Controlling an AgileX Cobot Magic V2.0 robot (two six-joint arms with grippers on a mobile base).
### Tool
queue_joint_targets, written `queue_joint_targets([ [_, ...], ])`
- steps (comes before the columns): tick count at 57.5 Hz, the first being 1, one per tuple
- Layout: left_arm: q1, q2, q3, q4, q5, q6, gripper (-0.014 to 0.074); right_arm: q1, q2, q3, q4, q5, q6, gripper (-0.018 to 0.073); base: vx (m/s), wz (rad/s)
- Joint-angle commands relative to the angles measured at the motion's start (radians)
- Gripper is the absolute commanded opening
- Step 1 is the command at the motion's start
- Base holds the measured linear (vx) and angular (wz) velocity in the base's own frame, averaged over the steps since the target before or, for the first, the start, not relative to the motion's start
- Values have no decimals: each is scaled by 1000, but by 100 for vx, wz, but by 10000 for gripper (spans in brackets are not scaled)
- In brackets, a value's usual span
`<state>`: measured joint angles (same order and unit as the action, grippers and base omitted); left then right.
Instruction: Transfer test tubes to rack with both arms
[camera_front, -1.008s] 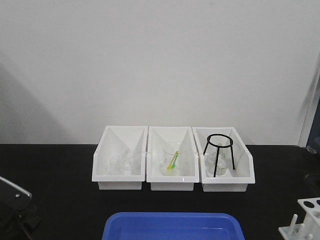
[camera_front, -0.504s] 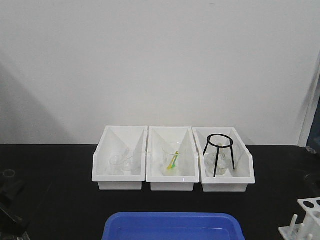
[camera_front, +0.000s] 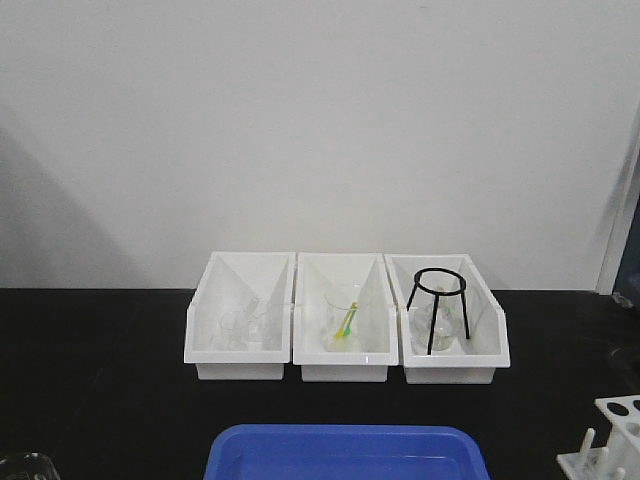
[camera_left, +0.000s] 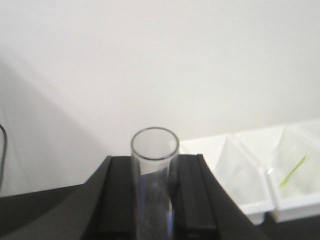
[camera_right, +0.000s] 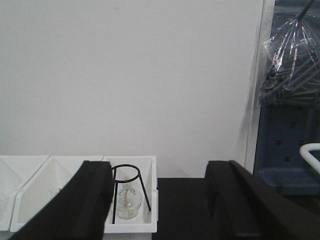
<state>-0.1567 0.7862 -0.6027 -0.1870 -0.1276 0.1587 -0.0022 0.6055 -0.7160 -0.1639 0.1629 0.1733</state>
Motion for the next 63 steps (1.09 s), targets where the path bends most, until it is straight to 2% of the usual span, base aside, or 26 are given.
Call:
queue_joint_targets([
  [1, -5, -35, -26, -8, -46, -130, -20, 0, 5, -37, 29, -61, 1, 475, 0, 0],
  [6, -7, -38, -26, -8, -9, -220, -20, 0, 17, -37, 85, -20, 1, 475, 0, 0],
  [10, -19, -37, -26, -8, 22, -262, -20, 0, 36, -37, 128, 27, -4, 475, 0, 0],
  [14, -43, -37, -26, -8, 40, -277, -20, 1, 58, -37, 164, 71, -28, 475, 0, 0],
  [20, -94, -34, -26, -8, 44, -277, -20, 2, 103, -37, 269, 118, -129, 475, 0, 0],
  [27, -149, -34, -26, -8, 45, -276, -20, 2, 156, -37, 469, 159, -343, 475, 0, 0],
  [31, -182, -34, -26, -8, 50, -276, -20, 2, 180, -37, 653, 191, -517, 475, 0, 0],
  [43, -284, -1, -26, -8, 57, -276, -20, 2, 239, -37, 1222, 357, -1147, 475, 0, 0],
  [46, -321, 20, -27, -8, 55, -276, -20, 2, 252, -37, 1364, 417, -1277, 475, 0, 0],
  [49, -359, 46, -27, -8, 45, -276, -20, 2, 261, -37, 1459, 468, -1378, 475, 0, 0],
  [54, -423, 89, -27, -8, 4, -276, -20, 1, 264, -37, 1531, 511, -1467, 475, 0, 0],
  [63, -501, 153, -27, -7, -66, -274, -20, 0, 264, -37, 1496, 504, -1460, 475, 0, 0],
])
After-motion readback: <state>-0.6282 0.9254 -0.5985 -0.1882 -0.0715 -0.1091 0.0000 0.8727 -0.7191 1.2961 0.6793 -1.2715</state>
